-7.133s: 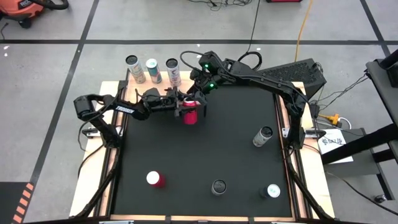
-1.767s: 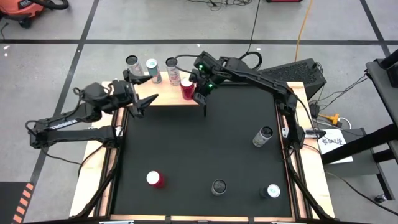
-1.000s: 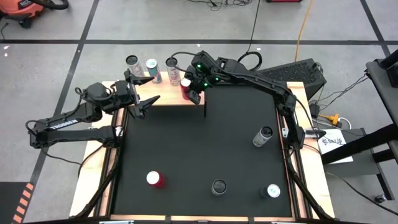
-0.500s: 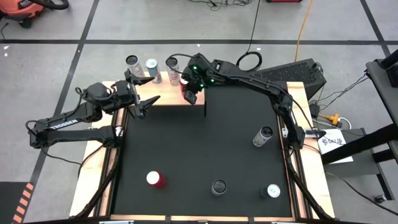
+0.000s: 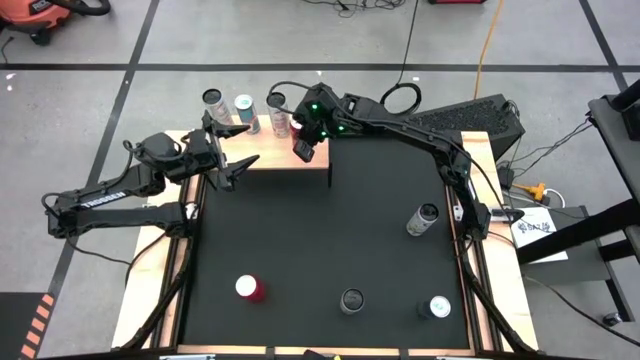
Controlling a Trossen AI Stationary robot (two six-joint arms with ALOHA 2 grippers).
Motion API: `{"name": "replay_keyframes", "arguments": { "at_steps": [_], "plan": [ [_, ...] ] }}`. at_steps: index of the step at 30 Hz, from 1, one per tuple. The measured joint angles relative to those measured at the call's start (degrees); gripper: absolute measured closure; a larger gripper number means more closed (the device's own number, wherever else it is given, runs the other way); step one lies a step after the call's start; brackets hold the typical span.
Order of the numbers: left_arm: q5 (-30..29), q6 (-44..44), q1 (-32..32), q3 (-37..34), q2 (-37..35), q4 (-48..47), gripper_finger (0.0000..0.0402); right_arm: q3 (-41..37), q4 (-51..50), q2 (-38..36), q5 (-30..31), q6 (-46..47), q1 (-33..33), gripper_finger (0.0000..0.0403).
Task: Place canned beverage on shelf
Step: Put the top red black soda can on the shelf
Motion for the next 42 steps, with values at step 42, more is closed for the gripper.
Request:
{"name": "replay_keyframes", "arguments": {
  "at_steps": [42],
  "plan": [
    [0.0, 0.0, 0.0, 0.0, 0.0, 0.0, 0.0035, 0.5, 5.5, -0.7, -0.5, -9.0, -3.3, 0.0403]
  ]
}}
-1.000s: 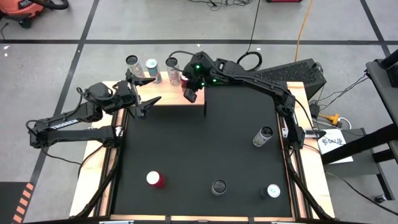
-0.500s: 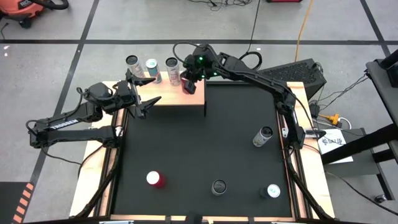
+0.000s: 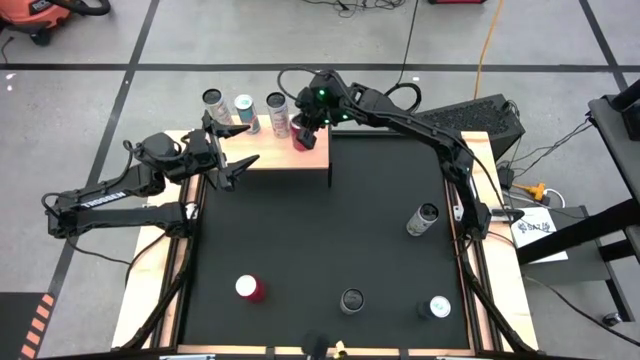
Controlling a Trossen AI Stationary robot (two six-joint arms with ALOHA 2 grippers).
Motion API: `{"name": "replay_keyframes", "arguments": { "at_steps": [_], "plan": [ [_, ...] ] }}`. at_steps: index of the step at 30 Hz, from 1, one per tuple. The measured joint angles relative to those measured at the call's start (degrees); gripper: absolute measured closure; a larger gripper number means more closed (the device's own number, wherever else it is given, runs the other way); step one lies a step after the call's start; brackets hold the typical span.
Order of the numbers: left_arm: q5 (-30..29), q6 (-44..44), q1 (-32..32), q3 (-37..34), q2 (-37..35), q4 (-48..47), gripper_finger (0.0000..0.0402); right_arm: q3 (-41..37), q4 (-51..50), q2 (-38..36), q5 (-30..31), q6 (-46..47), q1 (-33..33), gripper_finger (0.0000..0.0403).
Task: Place canned beverage on shelf
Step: Put the top red black soda can on the shelf
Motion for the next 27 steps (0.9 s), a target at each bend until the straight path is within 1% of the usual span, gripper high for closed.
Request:
{"name": "replay_keyframes", "arguments": {
  "at_steps": [8, 27],
  "plan": [
    [0.0, 0.0, 0.0, 0.0, 0.0, 0.0, 0.0035, 0.1, -2.2, -0.1, -0.1, 2.0, -1.2, 0.0403],
    [0.0, 0.0, 0.0, 0.0, 0.0, -0.1, 0.0035, 0.1, -4.3, -0.1, 0.1, 2.7, -3.2, 0.0403]
  ]
}}
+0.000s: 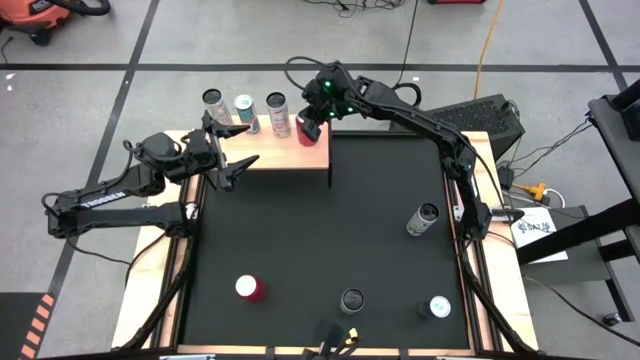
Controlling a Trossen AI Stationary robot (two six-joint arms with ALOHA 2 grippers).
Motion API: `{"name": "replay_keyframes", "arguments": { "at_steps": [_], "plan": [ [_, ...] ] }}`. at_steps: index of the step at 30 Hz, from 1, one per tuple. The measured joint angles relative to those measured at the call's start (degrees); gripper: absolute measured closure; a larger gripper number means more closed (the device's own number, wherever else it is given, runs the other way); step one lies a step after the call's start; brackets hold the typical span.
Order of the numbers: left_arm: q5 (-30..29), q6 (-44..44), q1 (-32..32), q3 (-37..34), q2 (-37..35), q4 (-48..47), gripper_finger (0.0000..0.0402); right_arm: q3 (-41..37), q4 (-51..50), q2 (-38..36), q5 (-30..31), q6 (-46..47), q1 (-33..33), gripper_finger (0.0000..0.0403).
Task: Place canned beverage on shelf
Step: Put the top red black soda can on the shelf
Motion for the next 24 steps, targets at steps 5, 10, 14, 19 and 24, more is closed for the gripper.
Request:
{"name": "replay_keyframes", "arguments": {
  "at_steps": [5, 10, 14, 19, 24],
  "plan": [
    [0.0, 0.0, 0.0, 0.0, 0.0, 0.0, 0.0035, 0.0, -0.3, 0.0, 0.1, -0.4, -0.4, 0.0403],
    [0.0, 0.0, 0.0, 0.0, 0.0, 0.0, 0.0035, 0.0, -0.9, -0.5, 0.2, -1.5, -0.4, 0.0403],
    [0.0, 0.0, 0.0, 0.0, 0.0, 0.0, 0.0035, -0.1, -2.8, -1.9, 0.1, -1.5, 0.4, 0.0403],
    [0.0, 0.0, 0.0, 0.0, 0.0, 0.0, 0.0035, -0.2, -4.6, -2.7, 0.2, -2.8, 1.7, 0.0403],
    [0.0, 0.0, 0.0, 0.0, 0.0, 0.0, 0.0035, -0.2, -4.5, -2.6, -0.1, -2.9, 1.6, 0.0403]
  ]
}}
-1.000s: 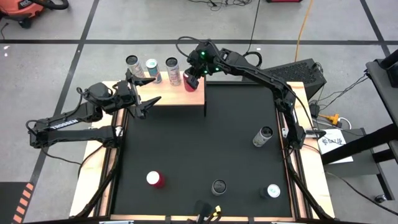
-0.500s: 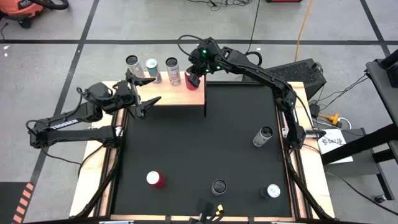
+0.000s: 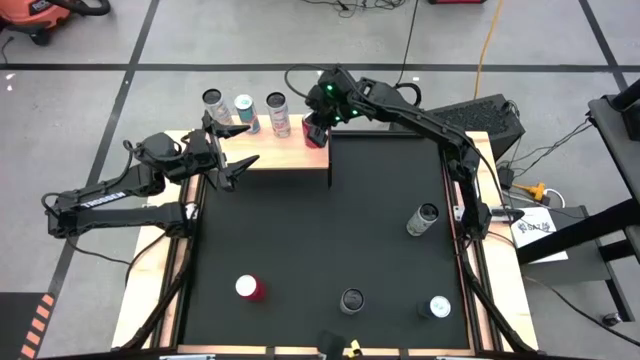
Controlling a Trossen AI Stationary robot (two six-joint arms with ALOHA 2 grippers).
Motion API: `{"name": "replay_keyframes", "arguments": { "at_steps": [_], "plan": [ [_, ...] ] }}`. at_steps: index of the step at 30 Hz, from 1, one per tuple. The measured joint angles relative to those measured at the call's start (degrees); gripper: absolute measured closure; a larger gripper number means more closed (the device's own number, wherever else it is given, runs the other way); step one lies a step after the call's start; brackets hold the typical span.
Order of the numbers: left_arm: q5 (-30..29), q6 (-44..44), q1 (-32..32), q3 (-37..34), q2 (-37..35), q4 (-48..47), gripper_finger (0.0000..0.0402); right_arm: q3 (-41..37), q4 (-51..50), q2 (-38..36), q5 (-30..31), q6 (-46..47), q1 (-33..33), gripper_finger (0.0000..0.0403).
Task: Place canned beverage on shelf
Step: Put the top red black soda can on the shelf
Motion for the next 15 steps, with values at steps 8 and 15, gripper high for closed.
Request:
{"name": "replay_keyframes", "arguments": {
  "at_steps": [8, 15],
  "plan": [
    [0.0, 0.0, 0.0, 0.0, 0.0, 0.0, 0.0035, 0.0, 1.0, 0.1, 0.3, -0.2, -0.3, 0.0403],
    [0.0, 0.0, 0.0, 0.0, 0.0, 0.0, 0.0035, 0.0, 2.8, -0.5, 5.9, -0.4, -0.8, 0.0403]
  ]
}}
